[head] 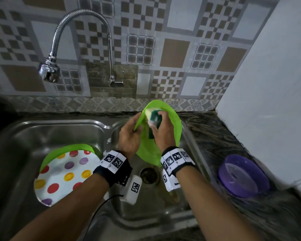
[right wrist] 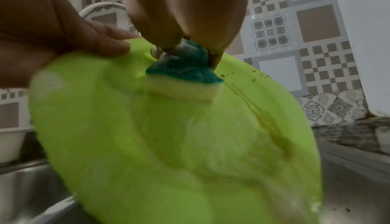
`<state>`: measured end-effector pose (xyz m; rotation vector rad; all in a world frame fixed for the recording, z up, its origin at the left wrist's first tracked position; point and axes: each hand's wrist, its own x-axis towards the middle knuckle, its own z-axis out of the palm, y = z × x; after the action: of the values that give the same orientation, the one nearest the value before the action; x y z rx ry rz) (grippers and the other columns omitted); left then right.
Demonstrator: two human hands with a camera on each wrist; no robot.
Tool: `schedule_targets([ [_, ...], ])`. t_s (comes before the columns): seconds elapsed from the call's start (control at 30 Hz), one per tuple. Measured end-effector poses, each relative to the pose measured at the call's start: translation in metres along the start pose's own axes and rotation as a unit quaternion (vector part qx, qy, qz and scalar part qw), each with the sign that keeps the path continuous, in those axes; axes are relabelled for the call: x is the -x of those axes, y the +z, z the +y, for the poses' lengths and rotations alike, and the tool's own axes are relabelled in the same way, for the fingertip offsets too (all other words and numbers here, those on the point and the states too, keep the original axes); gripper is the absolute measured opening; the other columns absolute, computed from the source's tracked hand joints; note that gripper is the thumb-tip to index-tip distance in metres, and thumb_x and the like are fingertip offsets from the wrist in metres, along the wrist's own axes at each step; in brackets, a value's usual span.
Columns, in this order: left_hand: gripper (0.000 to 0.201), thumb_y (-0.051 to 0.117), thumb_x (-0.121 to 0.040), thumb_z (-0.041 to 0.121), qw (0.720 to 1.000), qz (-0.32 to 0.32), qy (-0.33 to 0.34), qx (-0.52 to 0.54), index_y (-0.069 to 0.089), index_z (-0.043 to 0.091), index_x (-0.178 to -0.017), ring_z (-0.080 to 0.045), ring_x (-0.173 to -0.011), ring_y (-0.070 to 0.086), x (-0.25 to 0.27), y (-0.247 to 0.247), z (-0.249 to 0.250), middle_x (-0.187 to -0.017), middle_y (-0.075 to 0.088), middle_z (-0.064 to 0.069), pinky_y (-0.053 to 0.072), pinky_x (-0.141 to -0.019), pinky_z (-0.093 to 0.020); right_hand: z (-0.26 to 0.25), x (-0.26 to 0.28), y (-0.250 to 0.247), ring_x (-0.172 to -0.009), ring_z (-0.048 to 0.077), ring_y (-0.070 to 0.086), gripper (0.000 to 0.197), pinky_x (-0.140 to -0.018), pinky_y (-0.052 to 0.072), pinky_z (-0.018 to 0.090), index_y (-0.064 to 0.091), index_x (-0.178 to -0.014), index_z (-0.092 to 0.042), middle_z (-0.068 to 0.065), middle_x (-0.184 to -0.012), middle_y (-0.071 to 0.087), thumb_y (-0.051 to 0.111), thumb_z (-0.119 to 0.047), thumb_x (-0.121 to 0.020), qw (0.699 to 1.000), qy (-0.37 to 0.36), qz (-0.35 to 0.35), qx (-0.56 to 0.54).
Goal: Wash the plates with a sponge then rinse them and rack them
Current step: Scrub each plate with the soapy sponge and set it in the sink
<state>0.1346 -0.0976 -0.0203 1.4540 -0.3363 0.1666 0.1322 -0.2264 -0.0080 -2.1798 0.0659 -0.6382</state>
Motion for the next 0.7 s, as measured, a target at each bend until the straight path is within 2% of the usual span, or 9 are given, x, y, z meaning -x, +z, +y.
schedule_targets([
  [0.07,0.045,0.049,-0.083,-0.002,0.999,0.01,0.0,0.033,0.056,0.022,-0.121,-0.02,-0.116,0.059,0.001,-0.002,0.002,-0.117,0.066,0.006,0.044,-0.103,-0.049,0.001,-0.004,-0.002,-0.109,0.028,0.053,0.042,-0.089,0.041,0.029,0.05,-0.117,-0.006,0.015,-0.119,0.057,0.069,-0.009,-0.08,0.999,-0.013,0.019,0.026],
  [0.13,0.044,0.049,-0.081,-0.002,0.996,0.002,-0.002,0.084,0.059,0.024,-0.116,-0.018,-0.114,0.059,0.002,-0.006,0.007,-0.114,0.067,0.007,0.044,-0.103,-0.047,0.005,-0.009,-0.006,-0.109,0.03,0.052,0.037,-0.089,0.044,0.033,0.052,-0.112,-0.006,0.016,-0.12,0.053,0.068,-0.004,-0.079,0.997,-0.014,0.056,0.052],
  [0.2,0.042,0.05,-0.08,-0.001,0.992,0.002,-0.001,0.129,0.064,0.024,-0.112,-0.015,-0.115,0.058,0.001,-0.01,0.015,-0.114,0.067,0.007,0.045,-0.103,-0.039,0.009,-0.01,-0.009,-0.108,0.033,0.053,0.033,-0.085,0.047,0.033,0.054,-0.107,-0.005,0.016,-0.123,0.048,0.067,0.0,-0.078,0.994,0.017,0.093,0.06],
  [0.27,0.037,0.051,-0.082,-0.002,0.987,0.005,0.008,0.158,0.062,0.011,-0.115,-0.018,-0.117,0.055,-0.001,-0.014,0.018,-0.116,0.066,-0.001,0.044,-0.102,-0.037,0.012,-0.005,-0.007,-0.107,0.035,0.054,0.029,-0.081,0.047,0.031,0.055,-0.106,-0.004,0.019,-0.122,0.047,0.065,0.002,-0.079,0.991,0.055,0.107,0.06],
  [0.33,0.039,0.048,-0.085,-0.007,0.987,0.014,0.015,0.159,0.052,-0.003,-0.123,-0.028,-0.121,0.051,-0.002,-0.017,0.018,-0.12,0.059,-0.016,0.04,-0.106,-0.045,0.013,0.002,-0.004,-0.107,0.033,0.053,0.028,-0.079,0.041,0.027,0.055,-0.108,-0.005,0.019,-0.12,0.049,0.062,0.002,-0.082,0.99,0.089,0.092,0.059],
  [0.43,0.038,0.05,-0.082,0.0,0.989,0.022,0.004,0.146,0.054,0.002,-0.12,-0.026,-0.115,0.055,0.001,-0.016,0.015,-0.116,0.062,-0.013,0.042,-0.104,-0.043,0.011,0.004,-0.003,-0.106,0.027,0.053,0.03,-0.079,0.034,0.017,0.054,-0.111,-0.007,0.014,-0.118,0.052,0.064,-0.003,-0.083,0.99,0.121,0.063,0.029],
  [0.53,0.04,0.052,-0.083,0.001,0.991,0.02,-0.007,0.133,0.053,0.004,-0.123,-0.029,-0.114,0.055,0.006,-0.01,0.012,-0.122,0.058,-0.022,0.043,-0.103,-0.047,-0.003,0.0,0.001,-0.109,0.026,0.054,0.041,-0.088,0.038,0.019,0.054,-0.116,-0.007,0.012,-0.119,0.056,0.069,-0.004,-0.078,0.997,0.046,0.062,0.001],
  [0.63,0.036,0.05,-0.089,-0.006,0.99,0.028,-0.025,0.137,0.055,0.003,-0.123,-0.026,-0.112,0.059,-0.001,-0.01,0.015,-0.121,0.061,-0.018,0.047,-0.097,-0.04,-0.021,-0.002,0.009,-0.109,0.024,0.056,0.048,-0.094,0.047,0.031,0.056,-0.119,-0.009,0.011,-0.121,0.058,0.071,0.0,-0.074,0.998,-0.059,0.011,-0.027],
  [0.7,0.036,0.048,-0.087,-0.011,0.988,0.039,-0.039,0.147,0.059,0.006,-0.117,-0.025,-0.105,0.063,-0.012,-0.016,0.022,-0.112,0.067,-0.013,0.051,-0.09,-0.037,-0.029,0.001,0.011,-0.111,0.026,0.054,0.051,-0.094,0.049,0.039,0.057,-0.12,-0.012,0.011,-0.125,0.057,0.07,0.002,-0.073,0.992,-0.115,-0.043,-0.013],
])
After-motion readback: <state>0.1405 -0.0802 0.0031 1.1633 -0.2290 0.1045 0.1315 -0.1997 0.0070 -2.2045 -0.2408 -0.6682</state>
